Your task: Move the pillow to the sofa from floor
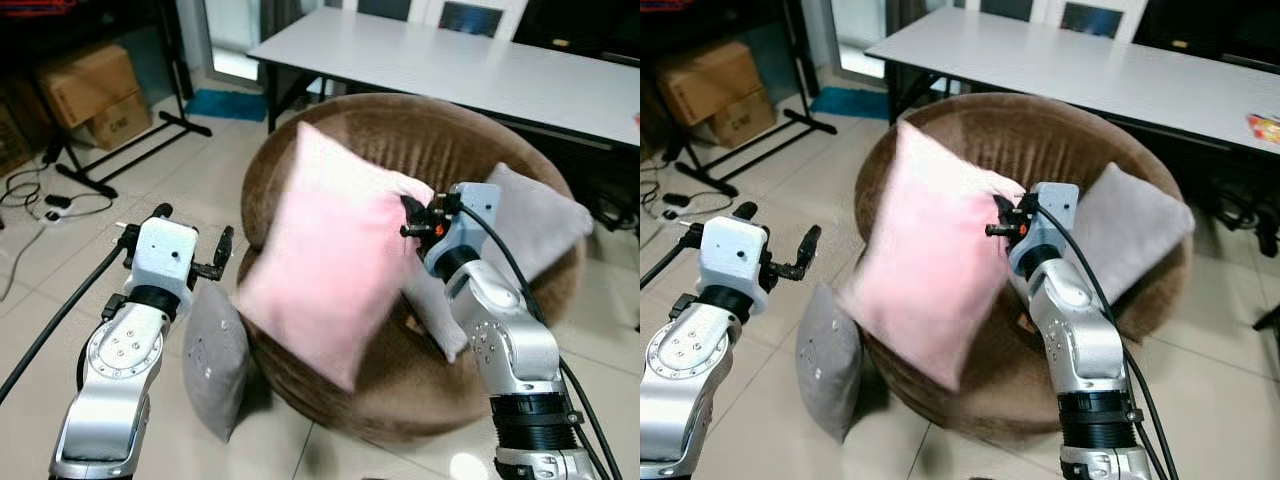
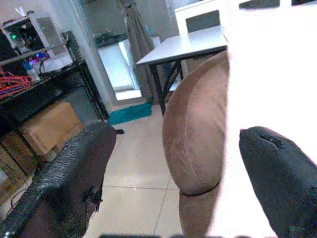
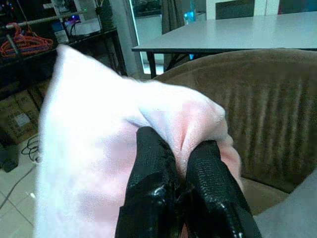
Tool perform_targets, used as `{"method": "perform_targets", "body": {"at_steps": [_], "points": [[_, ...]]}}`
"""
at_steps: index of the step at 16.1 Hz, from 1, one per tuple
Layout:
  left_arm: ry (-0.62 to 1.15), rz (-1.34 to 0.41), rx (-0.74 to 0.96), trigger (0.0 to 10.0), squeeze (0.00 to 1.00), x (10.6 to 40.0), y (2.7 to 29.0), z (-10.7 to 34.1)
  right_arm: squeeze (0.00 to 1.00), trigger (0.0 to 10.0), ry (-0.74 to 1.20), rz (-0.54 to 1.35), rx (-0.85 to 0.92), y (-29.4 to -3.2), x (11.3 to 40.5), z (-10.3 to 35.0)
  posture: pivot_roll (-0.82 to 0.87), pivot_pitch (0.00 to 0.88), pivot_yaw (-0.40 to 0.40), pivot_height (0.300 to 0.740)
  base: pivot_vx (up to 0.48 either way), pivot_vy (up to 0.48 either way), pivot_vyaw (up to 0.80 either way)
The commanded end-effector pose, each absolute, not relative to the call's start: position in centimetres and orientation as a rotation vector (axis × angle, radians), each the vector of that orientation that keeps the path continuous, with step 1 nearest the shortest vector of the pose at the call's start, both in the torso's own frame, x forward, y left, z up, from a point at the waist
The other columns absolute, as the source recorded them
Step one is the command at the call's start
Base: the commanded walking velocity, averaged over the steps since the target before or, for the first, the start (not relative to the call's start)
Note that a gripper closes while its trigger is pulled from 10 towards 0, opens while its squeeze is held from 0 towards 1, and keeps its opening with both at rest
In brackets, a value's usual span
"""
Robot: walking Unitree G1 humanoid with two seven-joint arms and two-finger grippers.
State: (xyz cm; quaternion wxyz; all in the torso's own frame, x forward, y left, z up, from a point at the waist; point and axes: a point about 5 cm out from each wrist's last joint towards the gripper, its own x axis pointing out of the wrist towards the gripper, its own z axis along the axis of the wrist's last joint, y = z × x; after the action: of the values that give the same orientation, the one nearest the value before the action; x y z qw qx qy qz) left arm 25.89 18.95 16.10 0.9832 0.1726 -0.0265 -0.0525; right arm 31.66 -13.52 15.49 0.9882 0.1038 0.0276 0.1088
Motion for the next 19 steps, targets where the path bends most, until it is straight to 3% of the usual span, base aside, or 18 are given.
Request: {"method": "perform_targets", "body": {"at_steps": [1, 10, 19], "points": [[-0.062, -0.117, 0.351, 10.0, 0.00, 25.84, 18.79, 16.22, 0.00, 10.0, -0.015, 0.196, 0.210, -14.15, 31.92, 16.96, 0.01, 0.000, -0.063, 0.740, 0.274, 0.000, 0.00], [-0.061, -0.125, 0.358, 10.0, 0.00, 25.82, 18.82, 16.19, 0.00, 10.0, -0.006, 0.225, 0.189, -13.74, 32.06, 16.86, 0.02, 0.000, -0.067, 0.740, 0.274, 0.000, -0.73], [-0.054, -0.128, 0.354, 10.0, 0.00, 25.66, 18.88, 16.24, 0.00, 10.0, 0.003, 0.243, 0.174, -13.39, 32.21, 16.64, 0.02, 0.000, -0.057, 0.740, 0.271, 0.000, 0.00]]}}
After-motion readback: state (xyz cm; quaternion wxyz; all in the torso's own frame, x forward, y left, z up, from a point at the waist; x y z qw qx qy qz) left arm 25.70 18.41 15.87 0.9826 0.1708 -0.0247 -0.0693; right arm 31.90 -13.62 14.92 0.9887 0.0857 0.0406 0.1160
